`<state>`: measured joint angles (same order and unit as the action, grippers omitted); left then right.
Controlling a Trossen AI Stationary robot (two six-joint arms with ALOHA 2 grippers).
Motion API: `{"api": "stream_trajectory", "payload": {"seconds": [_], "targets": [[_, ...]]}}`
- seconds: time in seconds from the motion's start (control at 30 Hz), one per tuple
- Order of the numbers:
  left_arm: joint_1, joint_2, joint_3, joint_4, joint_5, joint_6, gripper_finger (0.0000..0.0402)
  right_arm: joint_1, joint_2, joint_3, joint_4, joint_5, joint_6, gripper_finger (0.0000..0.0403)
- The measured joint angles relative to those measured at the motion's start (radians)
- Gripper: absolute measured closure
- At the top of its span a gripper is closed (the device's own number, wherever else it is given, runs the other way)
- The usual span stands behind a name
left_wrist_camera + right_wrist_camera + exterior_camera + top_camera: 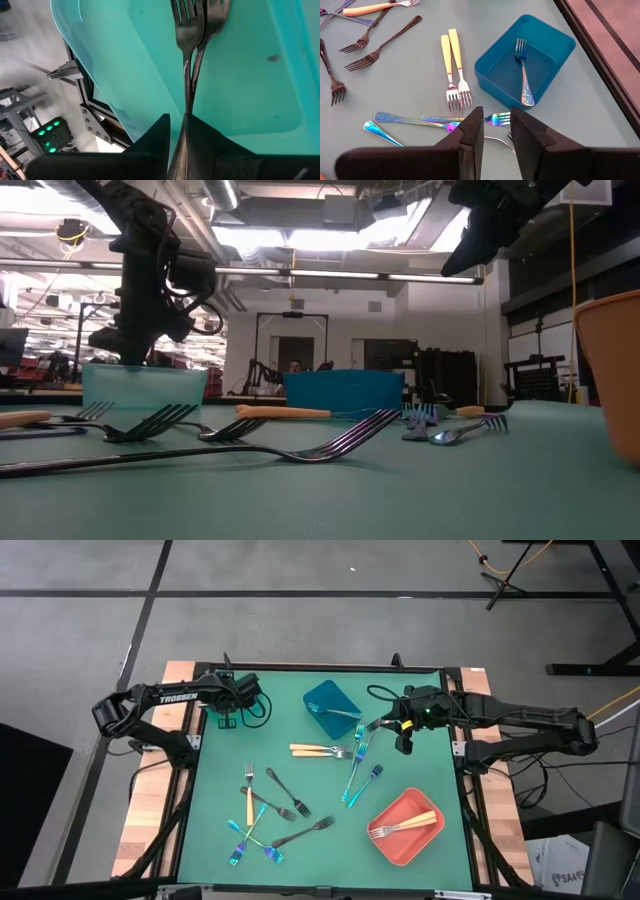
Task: Sort silverware by color (type)
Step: Put the orange fork into the orange bin
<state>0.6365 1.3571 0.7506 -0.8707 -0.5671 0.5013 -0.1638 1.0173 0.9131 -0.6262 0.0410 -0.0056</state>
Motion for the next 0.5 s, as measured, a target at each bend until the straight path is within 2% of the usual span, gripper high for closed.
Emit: {"api": "stream_trajectory", "payload": {"seconds": [0.5], "targets": [[-0.003,-0.045,0.023,-0.009,-0.033,-0.035,0.0362,0.0,0.0,0.0,-0.005,0.002,0.0,0.0317]]}}
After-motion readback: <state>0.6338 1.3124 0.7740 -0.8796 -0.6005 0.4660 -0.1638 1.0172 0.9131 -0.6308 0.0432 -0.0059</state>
